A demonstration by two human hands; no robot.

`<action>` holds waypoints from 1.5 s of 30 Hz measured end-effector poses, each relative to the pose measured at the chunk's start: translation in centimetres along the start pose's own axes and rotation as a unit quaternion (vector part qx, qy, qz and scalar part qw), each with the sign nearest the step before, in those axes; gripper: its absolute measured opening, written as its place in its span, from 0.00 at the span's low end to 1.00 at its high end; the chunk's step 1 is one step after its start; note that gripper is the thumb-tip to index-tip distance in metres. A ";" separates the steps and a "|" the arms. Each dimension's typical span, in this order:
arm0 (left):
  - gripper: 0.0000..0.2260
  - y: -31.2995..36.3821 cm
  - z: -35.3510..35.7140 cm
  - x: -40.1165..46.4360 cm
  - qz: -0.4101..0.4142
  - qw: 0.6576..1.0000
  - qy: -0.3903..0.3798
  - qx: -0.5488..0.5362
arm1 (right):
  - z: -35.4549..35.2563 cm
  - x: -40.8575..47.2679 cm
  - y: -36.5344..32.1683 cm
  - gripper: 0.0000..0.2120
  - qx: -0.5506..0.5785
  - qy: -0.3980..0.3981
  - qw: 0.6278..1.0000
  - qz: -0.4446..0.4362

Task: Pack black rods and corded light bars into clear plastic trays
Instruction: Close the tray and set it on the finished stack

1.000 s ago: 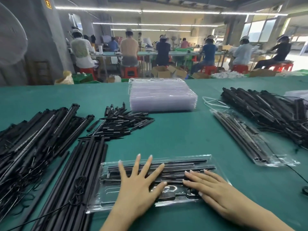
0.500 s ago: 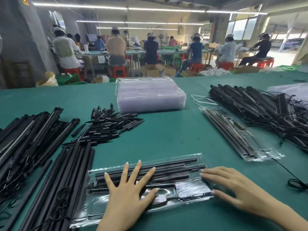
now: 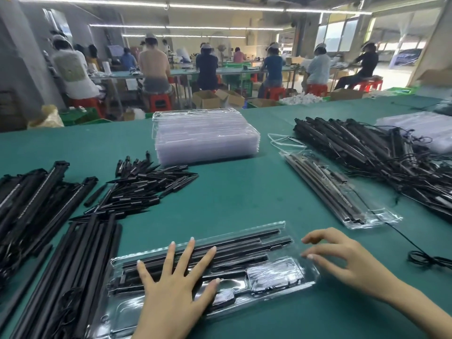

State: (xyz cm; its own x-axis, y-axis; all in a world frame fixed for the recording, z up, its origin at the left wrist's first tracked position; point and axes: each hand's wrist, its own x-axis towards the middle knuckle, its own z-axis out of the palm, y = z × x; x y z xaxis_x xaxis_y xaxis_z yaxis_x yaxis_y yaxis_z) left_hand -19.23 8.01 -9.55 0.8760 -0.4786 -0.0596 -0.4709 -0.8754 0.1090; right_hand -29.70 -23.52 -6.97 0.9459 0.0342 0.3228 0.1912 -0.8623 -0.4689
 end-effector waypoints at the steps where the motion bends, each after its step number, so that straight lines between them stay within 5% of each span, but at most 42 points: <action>1: 0.27 0.1 0.0 0.0 0.001 1.000 -0.001 0.001 | -0.1 -0.4 0.0 0.11 -0.024 -0.017 0.999 -0.022; 5: 0.27 0.1 0.0 -0.2 0.003 1.000 0.003 -0.003 | 1.0 -1.4 -0.4 0.09 0.024 -0.007 1.000 0.014; 9: 0.26 0.0 0.0 -0.1 0.000 1.000 0.007 -0.008 | 1.8 -0.4 -1.3 0.02 0.135 0.128 0.946 0.265; 11: 0.26 0.1 0.0 -0.2 0.000 1.000 0.007 -0.009 | 1.2 0.3 -1.5 0.08 0.118 0.039 0.929 0.347; 14: 0.26 0.2 0.0 -0.2 -0.002 1.000 0.010 -0.026 | 0.3 1.5 -1.9 0.21 0.060 -0.104 0.929 0.350; 17: 0.27 0.0 0.0 -0.1 -0.004 0.999 0.012 -0.036 | 0.1 2.5 -1.9 0.20 0.115 -0.150 0.917 0.350; 19: 0.27 0.0 -0.1 -0.1 -0.004 0.999 0.012 -0.038 | -0.1 2.7 -1.8 0.18 0.229 -0.149 0.889 0.369; 22: 0.27 0.1 -0.1 0.0 -0.006 0.999 0.014 -0.040 | -0.1 2.4 -1.9 0.11 0.416 -0.144 0.793 0.422; 25: 0.26 0.1 -0.2 -0.1 -0.004 0.999 0.015 -0.045 | 0.0 2.3 -1.9 0.09 0.465 -0.133 0.747 0.456; 34: 0.22 -0.1 -0.3 -0.4 0.002 0.998 0.032 -0.053 | 0.7 2.2 -2.2 0.18 0.413 -0.121 0.804 0.411; 45: 0.21 -0.1 -0.7 -0.6 0.005 0.997 0.036 -0.066 | 1.0 2.4 -2.2 0.17 0.399 -0.094 0.808 0.422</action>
State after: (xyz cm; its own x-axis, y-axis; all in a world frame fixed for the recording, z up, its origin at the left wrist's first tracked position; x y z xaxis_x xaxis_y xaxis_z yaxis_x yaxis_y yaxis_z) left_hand -19.66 8.39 -8.87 0.8786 -0.4774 0.0122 -0.4662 -0.8518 0.2390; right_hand -27.60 -21.01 -5.96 0.8362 -0.2549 -0.4856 -0.5067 -0.0201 -0.8619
